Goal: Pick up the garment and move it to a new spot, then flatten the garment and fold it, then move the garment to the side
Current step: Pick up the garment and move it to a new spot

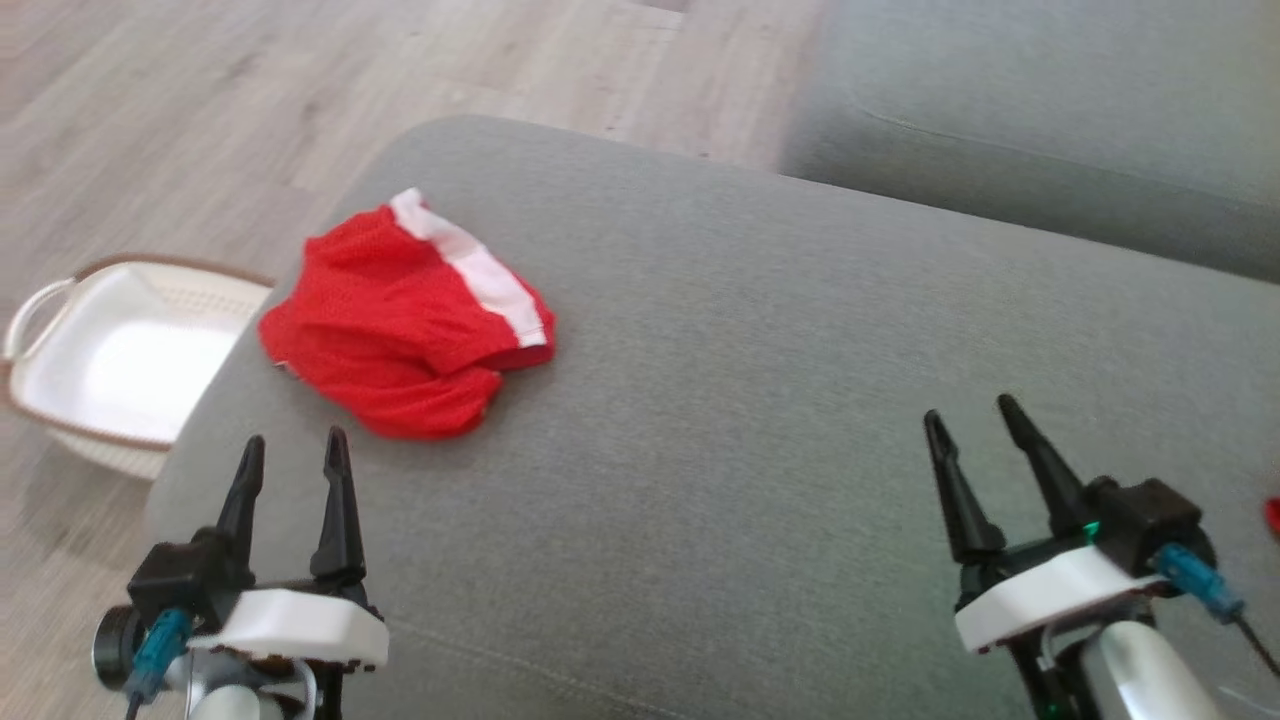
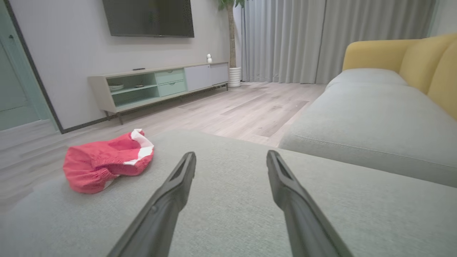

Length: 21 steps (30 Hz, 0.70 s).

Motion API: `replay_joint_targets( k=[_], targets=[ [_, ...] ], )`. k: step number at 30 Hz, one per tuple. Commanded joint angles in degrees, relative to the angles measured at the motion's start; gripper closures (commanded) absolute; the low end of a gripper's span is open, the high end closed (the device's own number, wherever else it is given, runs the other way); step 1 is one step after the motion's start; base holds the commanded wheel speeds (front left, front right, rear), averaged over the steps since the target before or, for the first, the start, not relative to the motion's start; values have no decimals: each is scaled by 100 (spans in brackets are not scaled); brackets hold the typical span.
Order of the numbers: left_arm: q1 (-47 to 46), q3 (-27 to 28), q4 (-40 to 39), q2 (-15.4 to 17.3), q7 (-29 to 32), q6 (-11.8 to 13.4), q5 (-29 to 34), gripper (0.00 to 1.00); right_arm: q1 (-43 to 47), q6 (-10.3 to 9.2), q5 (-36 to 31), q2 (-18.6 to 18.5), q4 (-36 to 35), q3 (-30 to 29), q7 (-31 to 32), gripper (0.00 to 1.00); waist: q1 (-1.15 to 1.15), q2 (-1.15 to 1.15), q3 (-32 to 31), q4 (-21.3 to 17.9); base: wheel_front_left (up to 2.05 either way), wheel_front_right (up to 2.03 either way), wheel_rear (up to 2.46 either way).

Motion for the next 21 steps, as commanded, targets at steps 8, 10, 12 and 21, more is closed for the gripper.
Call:
replay_joint_targets(
  k=[8, 10, 12, 21],
  targets=[
    [-196, 235, -181, 46, -70, 46, 17, 0, -359, -4, 68, 19, -57, 221, -92, 0, 0, 0, -32, 208, 0, 0, 0],
    [-201, 242, -183, 52, -70, 56, 10, 0, -386, -4, 74, 11, -51, 261, -95, 0, 0, 0, -18, 166, 0, 0, 0],
    [-251, 238, -223, 56, -40, 40, -31, 0, -415, -4, 74, 7, -68, 272, -106, 0, 0, 0, 20, 107, 0, 0, 0],
    [-2013, 359, -260, 619, 1796, -214, -371, 0, -702, -4, 44, -101, -350, 285, -146, 0, 0, 0, 714, -240, 0, 0, 0]
  ],
)
